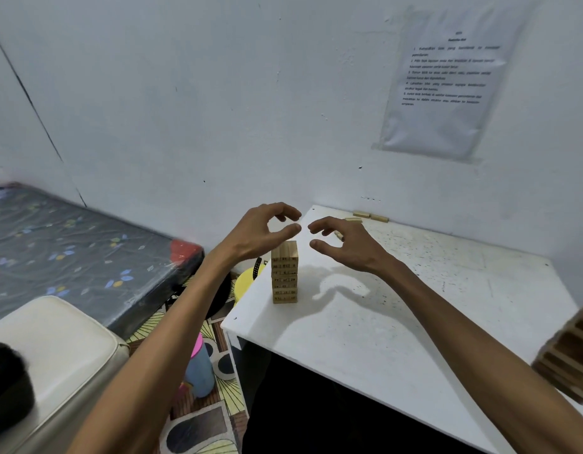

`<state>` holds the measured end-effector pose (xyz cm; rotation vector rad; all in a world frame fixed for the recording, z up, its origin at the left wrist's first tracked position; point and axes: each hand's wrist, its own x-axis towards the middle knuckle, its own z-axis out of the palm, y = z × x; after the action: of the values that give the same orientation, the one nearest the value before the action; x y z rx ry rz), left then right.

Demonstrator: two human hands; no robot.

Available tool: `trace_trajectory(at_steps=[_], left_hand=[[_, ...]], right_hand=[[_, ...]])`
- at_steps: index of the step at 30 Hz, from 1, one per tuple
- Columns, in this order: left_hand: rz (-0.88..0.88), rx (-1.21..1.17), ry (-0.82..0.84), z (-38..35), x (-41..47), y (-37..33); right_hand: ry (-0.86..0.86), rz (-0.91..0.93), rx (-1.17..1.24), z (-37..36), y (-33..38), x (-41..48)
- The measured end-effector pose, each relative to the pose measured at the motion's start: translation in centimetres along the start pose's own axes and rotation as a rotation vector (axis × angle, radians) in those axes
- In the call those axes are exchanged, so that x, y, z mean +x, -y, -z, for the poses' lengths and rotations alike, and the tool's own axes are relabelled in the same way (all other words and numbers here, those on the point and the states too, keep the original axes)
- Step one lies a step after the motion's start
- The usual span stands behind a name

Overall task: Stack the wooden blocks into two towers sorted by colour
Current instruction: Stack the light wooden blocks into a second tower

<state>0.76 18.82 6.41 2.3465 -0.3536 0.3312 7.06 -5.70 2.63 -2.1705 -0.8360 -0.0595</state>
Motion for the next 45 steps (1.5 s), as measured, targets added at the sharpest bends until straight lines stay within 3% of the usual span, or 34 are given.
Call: trace_trajectory(at_steps=[12, 19, 36, 45], left_hand=[[-0.079, 0.047, 0.077, -5.0, 3.3, -6.3], [-0.032, 0.117, 0.099, -10.7, 4.7, -7.4], [0.272, 0.392, 0.034, -20.7, 13.4, 0.3], [0.269, 0.436, -0.083, -24.0, 15.8, 3.3]], right_hand=[[-0.083, -0.105, -0.202, 4.7, -3.8, -4.2], [-0.11, -0.228, -0.302, 7.2, -7.0, -6.2], [-0.062, -0.364, -0.458, 6.3, -16.7, 1.6], [-0.074, -0.359, -0.487, 6.3, -22.2, 6.4]])
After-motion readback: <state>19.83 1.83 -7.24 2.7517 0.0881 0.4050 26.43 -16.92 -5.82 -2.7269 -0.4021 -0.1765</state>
